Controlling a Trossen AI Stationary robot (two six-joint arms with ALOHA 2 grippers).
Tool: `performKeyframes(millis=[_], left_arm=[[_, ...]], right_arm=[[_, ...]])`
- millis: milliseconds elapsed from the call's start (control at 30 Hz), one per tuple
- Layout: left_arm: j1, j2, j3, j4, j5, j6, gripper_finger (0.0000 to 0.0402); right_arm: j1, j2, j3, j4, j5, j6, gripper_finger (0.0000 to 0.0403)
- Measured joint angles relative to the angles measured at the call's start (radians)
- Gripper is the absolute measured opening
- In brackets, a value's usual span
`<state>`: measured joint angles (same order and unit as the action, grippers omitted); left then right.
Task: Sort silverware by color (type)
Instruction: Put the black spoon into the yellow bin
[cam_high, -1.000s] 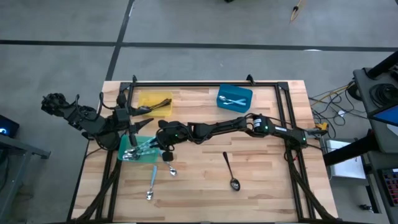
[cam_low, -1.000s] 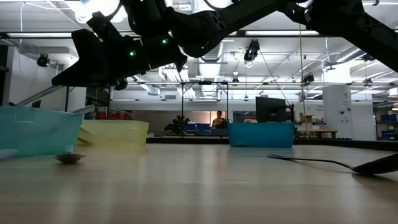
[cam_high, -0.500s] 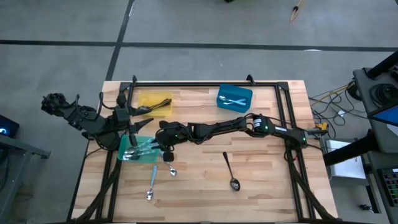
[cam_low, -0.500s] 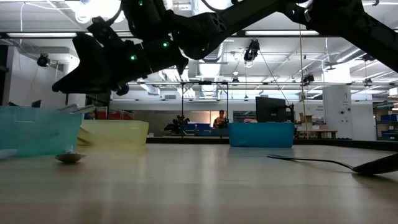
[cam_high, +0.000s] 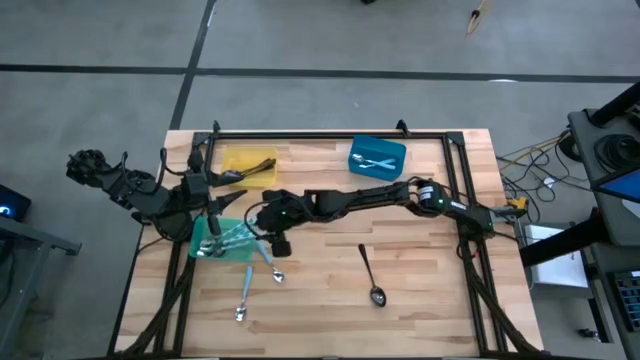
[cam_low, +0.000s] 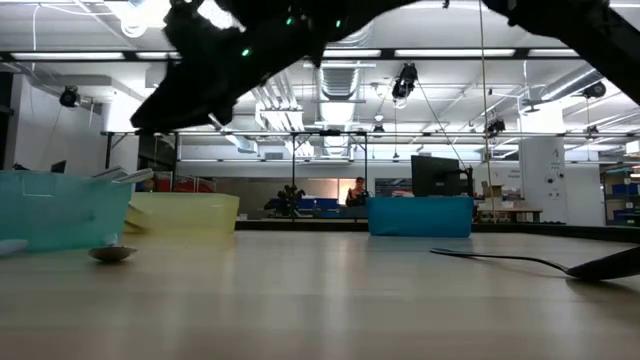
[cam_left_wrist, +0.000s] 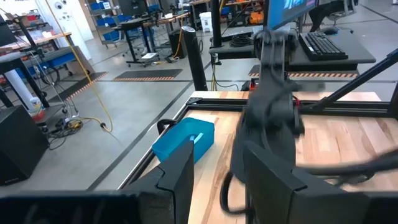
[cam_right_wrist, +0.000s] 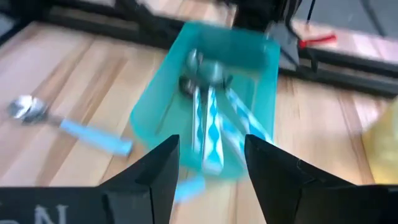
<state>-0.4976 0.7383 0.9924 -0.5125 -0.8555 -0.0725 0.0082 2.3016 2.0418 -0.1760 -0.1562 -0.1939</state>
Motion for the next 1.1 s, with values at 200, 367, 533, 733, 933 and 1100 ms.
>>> performKeyframes(millis=[200, 367, 533, 733, 933, 1100], left_arm=[[0.000, 0.005, 0.000, -0.002, 0.000, -0.015, 0.0118], [0.000, 0.029, 0.000, -0.001, 0.000, -0.019, 0.0118], [0.000, 0.067, 0.000, -0.001, -0.001, -0.015, 0.0118], [0.000, 0.111, 0.000, 0.000, -0.002, 0.027, 0.0118], [0.000, 0.143, 0.000, -0.001, -0.001, 0.046, 0.0118], [0.000, 0.158, 0.000, -0.011, 0.001, 0.039, 0.0118]], right_arm=[[0.000, -0.109, 0.000, -0.301, 0.001, -0.001, 0.0168], [0.000, -0.201, 0.001, -0.531, 0.000, 0.140, 0.0157], [0.005, -0.271, 0.001, -0.815, -0.001, 0.335, 0.0148], [0.045, -0.325, -0.014, -1.055, -0.001, 0.573, 0.0137], [0.124, -0.344, -0.094, -1.081, -0.001, 0.800, 0.0133], [0.196, -0.350, -0.194, -1.080, -0.001, 0.949, 0.0143]])
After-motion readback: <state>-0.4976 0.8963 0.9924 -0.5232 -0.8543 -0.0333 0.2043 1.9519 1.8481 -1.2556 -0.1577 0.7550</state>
